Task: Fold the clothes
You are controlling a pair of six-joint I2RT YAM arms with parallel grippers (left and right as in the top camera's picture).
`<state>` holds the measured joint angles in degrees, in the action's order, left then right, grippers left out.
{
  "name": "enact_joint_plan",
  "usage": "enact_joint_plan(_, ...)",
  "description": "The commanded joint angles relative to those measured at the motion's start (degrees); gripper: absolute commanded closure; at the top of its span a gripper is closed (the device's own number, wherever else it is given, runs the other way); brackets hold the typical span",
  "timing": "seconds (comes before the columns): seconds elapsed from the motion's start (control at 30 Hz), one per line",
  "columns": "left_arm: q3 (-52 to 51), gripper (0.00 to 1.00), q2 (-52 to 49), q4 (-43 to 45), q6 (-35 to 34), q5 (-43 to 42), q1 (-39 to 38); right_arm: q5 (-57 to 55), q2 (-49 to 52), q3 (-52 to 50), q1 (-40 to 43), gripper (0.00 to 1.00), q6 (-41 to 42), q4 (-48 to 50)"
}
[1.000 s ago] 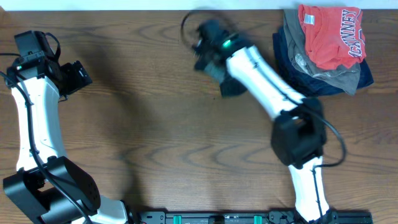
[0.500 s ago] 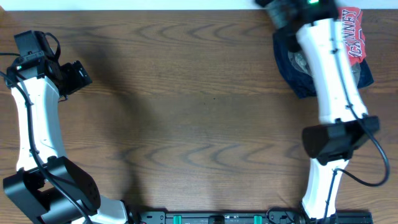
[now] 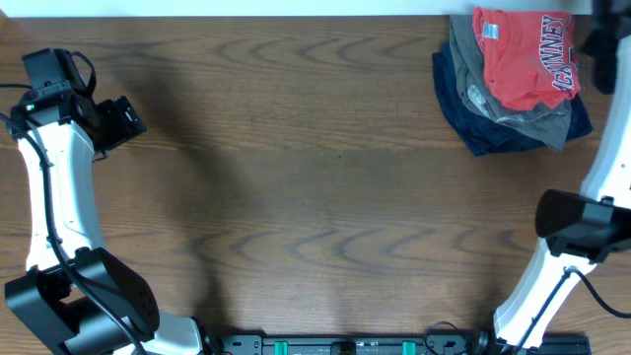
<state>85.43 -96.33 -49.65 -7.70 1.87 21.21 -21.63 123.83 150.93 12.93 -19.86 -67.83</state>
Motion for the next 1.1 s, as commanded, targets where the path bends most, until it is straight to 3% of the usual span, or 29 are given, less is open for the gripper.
enact_joint_plan(0.0,-0.5,0.02,-0.3,0.2,-0.5,0.1,-0.1,4.3,-0.8,-3.5,1.1,0.99,0.3,3.7)
enact_joint_plan(0.27,-0.5,0.02,-0.3,0.3,-0.5,0.1,-0.1,5.3,0.3,-17.2,-0.3,0.99,-1.0,18.4)
enact_joint_plan(0.47,-0.5,0.02,-0.3,0.5,-0.5,0.1,-0.1,9.5,0.3,-23.3,-5.1,0.99,0.6,19.8)
enact_joint_plan(0.63,-0.5,0.02,-0.3,0.5,-0.5,0.1,-0.1,11.9,1.8,-27.1,-9.8,0.77,2.0,20.3)
enact_joint_plan(0.8,-0.5,0.02,-0.3,0.5,-0.5,0.1,-0.1,13.2,5.2,-28.2,-13.5,0.73,3.9,19.3)
enact_joint_plan(0.83,-0.5,0.02,-0.3,0.5,-0.5,0.1,-0.1,13.0,5.7,-28.2,-14.2,0.69,4.2,19.1)
enact_joint_plan(0.9,-0.5,0.02,-0.3,0.5,-0.5,0.1,-0.1,13.0,5.9,-28.2,-15.2,0.44,4.7,18.8)
enact_joint_plan(0.97,-0.5,0.02,-0.3,0.5,-0.5,0.1,-0.1,12.9,5.6,-28.0,-15.9,0.12,5.6,18.5)
enact_joint_plan(1.0,-0.5,0.02,-0.3,0.5,-0.5,0.1,-0.1,12.9,5.1,-27.8,-16.2,0.04,6.3,18.2)
enact_joint_plan(1.07,-0.5,0.02,-0.3,0.5,-0.5,0.1,-0.1,13.2,3.7,-26.8,-16.7,0.01,7.9,16.5)
